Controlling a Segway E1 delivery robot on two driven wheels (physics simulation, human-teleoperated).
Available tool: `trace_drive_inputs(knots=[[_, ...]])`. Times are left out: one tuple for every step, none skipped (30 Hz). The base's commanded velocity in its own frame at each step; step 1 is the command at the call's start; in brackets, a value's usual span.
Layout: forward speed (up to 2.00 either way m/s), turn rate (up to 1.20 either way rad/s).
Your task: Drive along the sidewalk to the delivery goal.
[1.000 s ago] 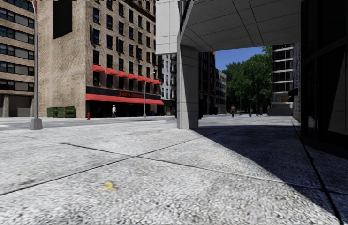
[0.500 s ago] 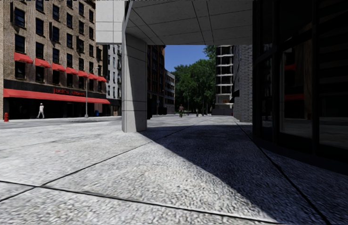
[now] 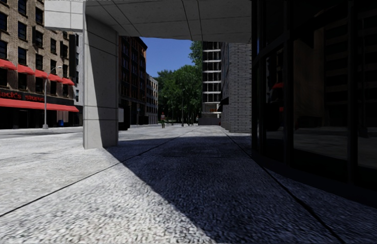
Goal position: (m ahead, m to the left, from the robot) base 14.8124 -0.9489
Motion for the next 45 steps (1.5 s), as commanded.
trace_drive_inputs(knots=[[2.0,0.0],[2.0,0.0],[2.0,0.0],[2.0,0.0],[2.0,0.0],[2.0,0.0],[2.0,0.0],[2.0,0.0],[2.0,0.0],[2.0,0.0],[2.0,0.0],[2.0,0.0],[2.0,0.0],[2.0,0.0],[2.0,0.0],[2.0,0.0],[2.0,0.0],[2.0,0.0],[2.0,0.0],[2.0,0.0],[2.0,0.0],[2.0,0.0],[2.0,0.0],[2.0,0.0],[2.0,0.0],[2.0,0.0],[2.0,0.0],[2.0,0.0],[2.0,0.0],[2.0,0.0],[2.0,0.0],[2.0,0.0],[2.0,0.0],[2.0,0.0],[2.0,0.0],[2.0,0.0],[2.0,0.0],[2.0,0.0],[2.0,0.0],[2.0,0.0],[2.0,0.0],[2.0,0.0],[2.0,0.0],[2.0,0.0],[2.0,0.0]])
